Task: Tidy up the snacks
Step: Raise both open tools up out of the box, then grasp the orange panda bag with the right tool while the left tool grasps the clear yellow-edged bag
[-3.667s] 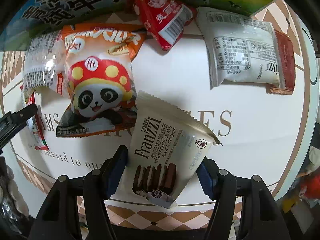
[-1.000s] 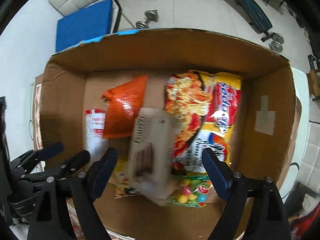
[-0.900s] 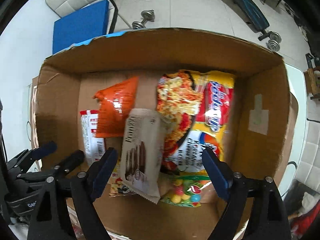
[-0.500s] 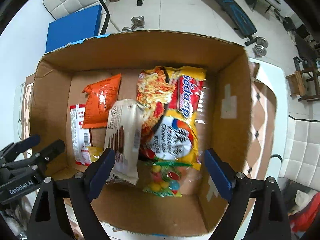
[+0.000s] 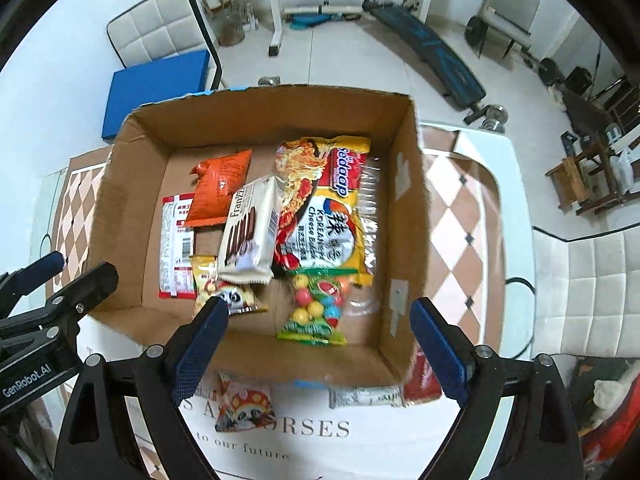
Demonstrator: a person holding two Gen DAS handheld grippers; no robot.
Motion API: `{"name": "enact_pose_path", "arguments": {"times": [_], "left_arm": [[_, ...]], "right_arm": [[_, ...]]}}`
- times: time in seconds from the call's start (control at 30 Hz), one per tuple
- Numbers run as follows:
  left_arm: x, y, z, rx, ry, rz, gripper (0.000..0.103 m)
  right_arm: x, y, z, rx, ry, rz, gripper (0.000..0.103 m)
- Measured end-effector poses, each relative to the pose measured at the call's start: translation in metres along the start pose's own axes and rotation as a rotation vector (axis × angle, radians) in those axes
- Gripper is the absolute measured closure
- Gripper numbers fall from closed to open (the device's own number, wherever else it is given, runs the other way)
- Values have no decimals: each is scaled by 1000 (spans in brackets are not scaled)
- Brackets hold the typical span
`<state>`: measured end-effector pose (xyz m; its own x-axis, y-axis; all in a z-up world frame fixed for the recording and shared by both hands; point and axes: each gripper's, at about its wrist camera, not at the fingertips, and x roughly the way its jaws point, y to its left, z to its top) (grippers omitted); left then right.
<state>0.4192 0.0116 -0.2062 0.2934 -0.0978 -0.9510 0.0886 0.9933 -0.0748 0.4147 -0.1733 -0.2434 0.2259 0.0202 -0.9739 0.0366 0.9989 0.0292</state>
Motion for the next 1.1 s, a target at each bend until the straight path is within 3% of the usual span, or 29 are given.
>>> {"name": "enact_pose_path", "arguments": {"times": [0.37, 0.6, 0.73, 0.9, 1.1], "left_arm": [[-63, -8, -42, 12, -147, 15, 14], [-81, 1, -62, -25, -177, 9, 14], [-63, 16, -78, -66, -131, 33, 14], [-12, 39, -103, -126, -7, 61, 14], [45, 61, -122, -184, 121, 60, 14]], "right_arm": [[-66, -5, -55, 22, -138, 13, 9], [-79, -7, -75, 61, -130, 78, 6], [-48, -10, -89, 99, -31, 130, 6], [36, -3, -111, 164, 157, 237, 6], [109, 12, -120, 224, 259, 302, 7]]}}
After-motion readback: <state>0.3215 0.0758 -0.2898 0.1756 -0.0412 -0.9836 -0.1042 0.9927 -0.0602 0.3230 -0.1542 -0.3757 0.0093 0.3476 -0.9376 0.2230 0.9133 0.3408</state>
